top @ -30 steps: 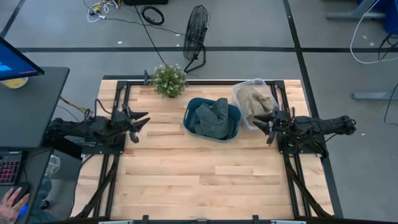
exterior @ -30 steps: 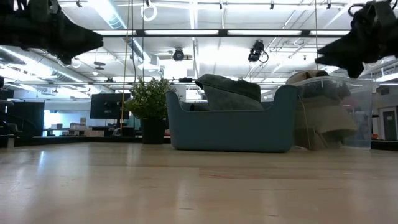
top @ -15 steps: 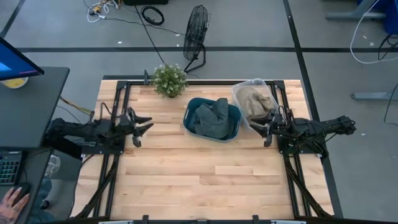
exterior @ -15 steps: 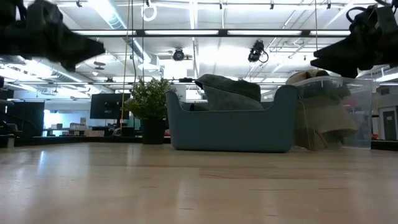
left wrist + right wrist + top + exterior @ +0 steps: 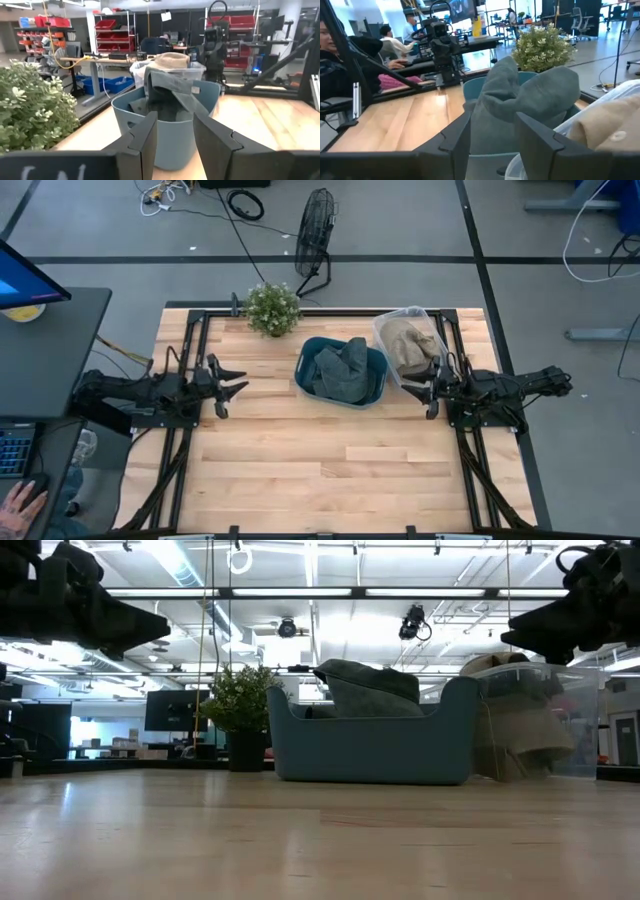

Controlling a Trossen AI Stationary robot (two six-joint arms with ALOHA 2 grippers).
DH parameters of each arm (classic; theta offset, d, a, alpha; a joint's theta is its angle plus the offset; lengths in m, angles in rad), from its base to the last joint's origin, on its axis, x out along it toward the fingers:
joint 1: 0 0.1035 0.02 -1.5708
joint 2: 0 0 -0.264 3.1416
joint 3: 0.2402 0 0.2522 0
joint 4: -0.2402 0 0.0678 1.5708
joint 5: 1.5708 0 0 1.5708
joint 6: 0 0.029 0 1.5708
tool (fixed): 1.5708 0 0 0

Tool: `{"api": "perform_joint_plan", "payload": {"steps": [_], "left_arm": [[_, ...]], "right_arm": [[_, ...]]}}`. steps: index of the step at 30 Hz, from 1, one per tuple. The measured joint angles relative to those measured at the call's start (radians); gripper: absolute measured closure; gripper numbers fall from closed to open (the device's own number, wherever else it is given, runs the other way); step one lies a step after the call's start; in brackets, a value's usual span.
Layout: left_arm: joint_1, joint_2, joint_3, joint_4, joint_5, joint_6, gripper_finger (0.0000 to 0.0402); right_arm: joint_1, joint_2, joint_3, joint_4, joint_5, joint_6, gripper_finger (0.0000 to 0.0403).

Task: Pick & Place hat
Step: Return to Home Position

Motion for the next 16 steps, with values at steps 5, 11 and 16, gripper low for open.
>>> {"api": "perform_joint_plan", "payload": {"steps": [5,11,16], "left_arm": [[0.0,0.018,0.0,-0.002,-0.001,-0.017,0.0271],[0.0,0.021,-0.001,0.007,-0.001,-0.025,0.0271],[0.0,0.021,-0.002,0.011,-0.001,-0.025,0.0271]], "right_arm": [[0.0,0.0,0.0,0.0,0.0,-0.074,0.0248],[0.0,0.0,0.0,0.0,0.001,-0.072,0.0248],[0.0,0.0,0.0,0.0,0.001,-0.07,0.0248]]}}
